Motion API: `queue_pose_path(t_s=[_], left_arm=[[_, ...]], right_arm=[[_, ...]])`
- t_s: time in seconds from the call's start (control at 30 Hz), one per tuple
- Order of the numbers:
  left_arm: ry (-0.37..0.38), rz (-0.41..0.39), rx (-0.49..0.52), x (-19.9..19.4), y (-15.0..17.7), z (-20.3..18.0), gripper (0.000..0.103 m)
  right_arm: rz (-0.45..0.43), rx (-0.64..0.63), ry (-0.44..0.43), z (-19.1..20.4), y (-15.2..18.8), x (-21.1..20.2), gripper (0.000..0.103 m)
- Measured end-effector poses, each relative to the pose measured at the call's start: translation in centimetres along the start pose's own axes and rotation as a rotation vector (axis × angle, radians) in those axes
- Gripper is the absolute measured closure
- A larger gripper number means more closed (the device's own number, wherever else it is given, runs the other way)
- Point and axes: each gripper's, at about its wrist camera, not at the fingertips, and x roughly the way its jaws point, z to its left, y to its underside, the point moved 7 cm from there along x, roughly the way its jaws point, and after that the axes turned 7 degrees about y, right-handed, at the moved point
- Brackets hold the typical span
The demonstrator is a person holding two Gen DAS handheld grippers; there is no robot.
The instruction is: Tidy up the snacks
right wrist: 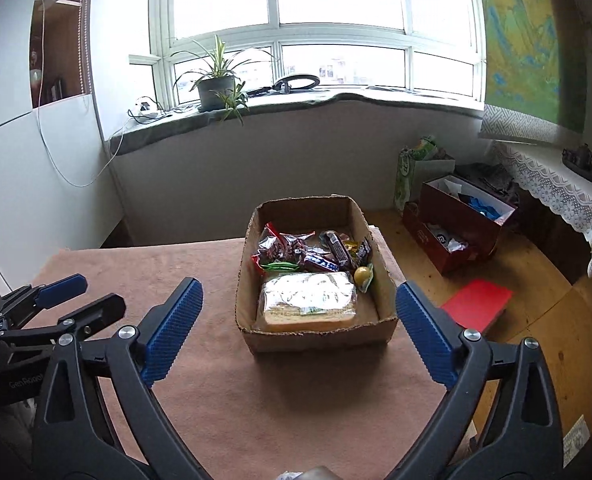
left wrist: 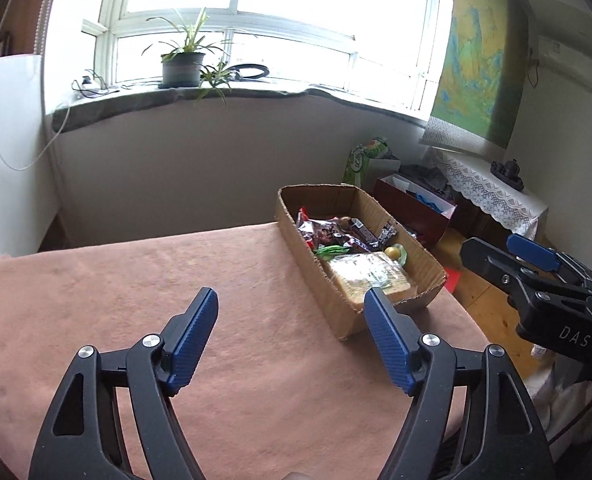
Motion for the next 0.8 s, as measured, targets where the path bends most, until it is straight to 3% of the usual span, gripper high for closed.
queue_pose_path(t_s=[0.23,0.8], left_arm=[[-0.054,0.004,-0.016,-1.4,1.3,1.1,0.027],[-0.106,-0.012,-0.041,-3.1,1.9,2.1,0.027]], right_arm=[[0.012,0.035,0.016,-1.0,1.0,-0.9,0.004],[0.008,0.003,0.038,-0.1,1.3,-1.3,0.004]])
